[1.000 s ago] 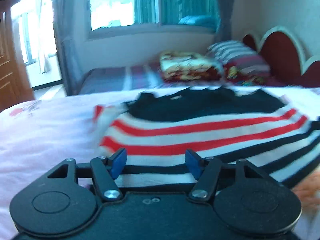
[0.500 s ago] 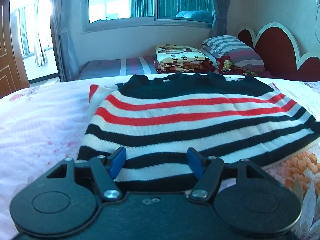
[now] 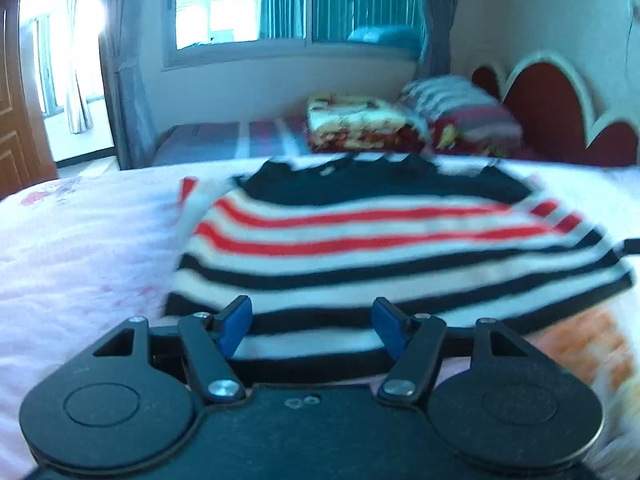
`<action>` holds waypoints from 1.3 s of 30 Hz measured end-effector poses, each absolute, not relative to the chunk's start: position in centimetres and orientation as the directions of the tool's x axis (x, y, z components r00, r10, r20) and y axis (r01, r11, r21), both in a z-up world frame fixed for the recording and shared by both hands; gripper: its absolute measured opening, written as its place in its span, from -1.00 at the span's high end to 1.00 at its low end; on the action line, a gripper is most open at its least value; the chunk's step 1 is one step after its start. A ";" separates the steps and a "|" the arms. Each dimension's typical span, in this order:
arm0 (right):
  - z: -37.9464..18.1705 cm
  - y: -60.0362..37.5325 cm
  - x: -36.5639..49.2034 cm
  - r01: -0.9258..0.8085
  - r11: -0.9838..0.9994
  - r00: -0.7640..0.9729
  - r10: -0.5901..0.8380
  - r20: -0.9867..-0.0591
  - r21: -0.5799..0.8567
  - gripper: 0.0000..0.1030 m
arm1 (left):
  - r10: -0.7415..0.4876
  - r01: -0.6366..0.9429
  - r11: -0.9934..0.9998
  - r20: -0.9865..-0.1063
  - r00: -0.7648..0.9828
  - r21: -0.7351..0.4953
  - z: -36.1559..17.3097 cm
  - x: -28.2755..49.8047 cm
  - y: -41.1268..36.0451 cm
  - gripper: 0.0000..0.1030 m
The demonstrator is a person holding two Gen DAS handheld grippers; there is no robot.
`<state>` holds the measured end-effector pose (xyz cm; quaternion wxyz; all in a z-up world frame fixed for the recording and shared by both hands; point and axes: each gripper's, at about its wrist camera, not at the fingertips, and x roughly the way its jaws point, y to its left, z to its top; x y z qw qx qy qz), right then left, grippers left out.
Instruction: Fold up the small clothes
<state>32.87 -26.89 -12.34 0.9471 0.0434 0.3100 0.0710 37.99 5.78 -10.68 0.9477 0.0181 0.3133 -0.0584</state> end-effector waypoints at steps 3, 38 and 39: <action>-12.4 -22.3 33.4 -0.232 0.961 0.756 0.276 -0.594 0.151 0.66 | -0.149 0.170 0.985 -0.595 0.790 -0.021 -10.6 38.5 2.5 -0.29; -15.2 -24.2 33.6 -0.151 0.988 0.717 0.102 -0.690 -0.011 0.66 | 0.045 0.001 0.998 -0.665 0.745 0.067 -12.3 37.5 7.2 -0.35; -14.8 -24.3 33.5 -0.146 0.989 0.722 0.103 -0.684 -0.004 0.66 | 0.045 0.000 0.998 -0.666 0.745 0.068 -12.3 37.5 7.2 -0.35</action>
